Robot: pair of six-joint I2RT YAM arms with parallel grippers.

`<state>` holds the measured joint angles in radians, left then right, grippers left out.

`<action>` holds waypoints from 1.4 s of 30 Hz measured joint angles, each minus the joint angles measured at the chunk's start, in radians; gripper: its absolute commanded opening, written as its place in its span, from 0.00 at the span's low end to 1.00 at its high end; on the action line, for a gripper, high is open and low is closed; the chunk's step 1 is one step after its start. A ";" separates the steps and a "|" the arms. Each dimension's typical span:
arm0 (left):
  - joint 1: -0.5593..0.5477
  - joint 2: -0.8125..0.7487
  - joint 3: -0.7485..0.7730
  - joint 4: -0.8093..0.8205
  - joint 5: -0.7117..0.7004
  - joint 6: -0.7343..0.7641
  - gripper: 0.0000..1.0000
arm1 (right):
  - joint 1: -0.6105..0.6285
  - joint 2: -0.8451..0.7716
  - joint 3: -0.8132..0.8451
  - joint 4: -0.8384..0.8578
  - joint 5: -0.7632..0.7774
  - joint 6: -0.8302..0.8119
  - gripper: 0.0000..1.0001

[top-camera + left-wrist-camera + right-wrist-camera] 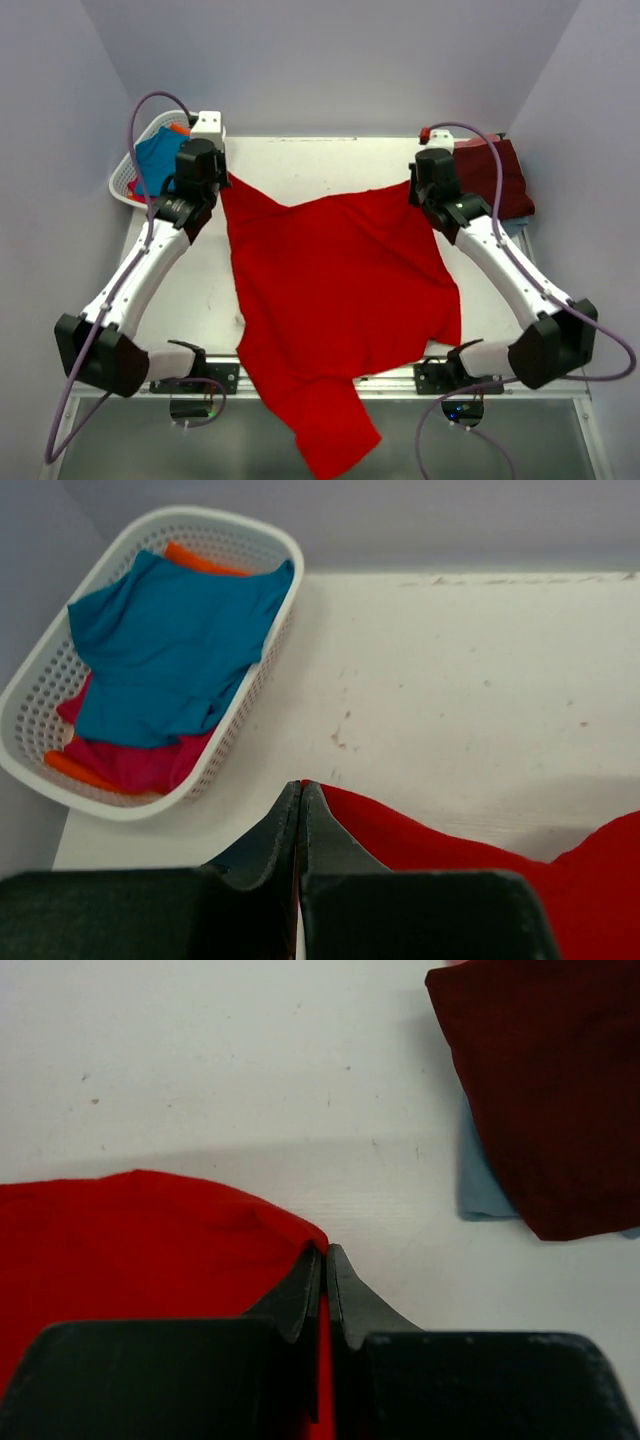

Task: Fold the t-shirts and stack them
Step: Flatten the tshirt out

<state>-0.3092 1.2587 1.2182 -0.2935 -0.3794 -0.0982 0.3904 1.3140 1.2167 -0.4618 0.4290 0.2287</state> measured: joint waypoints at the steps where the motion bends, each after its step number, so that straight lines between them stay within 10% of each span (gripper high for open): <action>1: 0.027 0.040 -0.009 0.006 0.000 -0.008 0.00 | -0.002 0.038 0.002 0.024 0.005 0.000 0.00; 14: 0.127 0.491 0.117 0.138 0.055 -0.049 0.00 | -0.090 0.483 0.139 0.191 0.018 0.021 0.00; 25: 0.166 0.809 0.443 0.226 0.100 -0.061 0.00 | -0.174 0.929 0.711 0.231 0.018 0.037 0.00; 26: 0.168 0.842 0.477 0.240 0.113 -0.068 0.12 | -0.179 0.984 0.784 0.224 0.023 0.044 0.09; 27: 0.169 0.871 0.504 0.259 0.125 -0.074 0.39 | -0.185 1.035 0.855 0.225 0.029 0.052 0.61; 29: 0.171 0.917 0.544 0.290 0.151 -0.086 1.00 | -0.195 1.117 0.962 0.222 0.045 0.065 0.98; 38: 0.167 0.841 0.467 0.369 0.224 -0.161 1.00 | -0.206 0.962 0.587 0.335 0.048 0.055 0.99; 42: 0.140 0.718 0.372 0.358 0.243 -0.211 0.73 | -0.205 0.783 0.393 0.372 0.008 0.068 0.52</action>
<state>-0.1692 1.9762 1.5906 0.0647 -0.1360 -0.3088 0.1856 2.0968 1.6100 -0.0895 0.4370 0.2962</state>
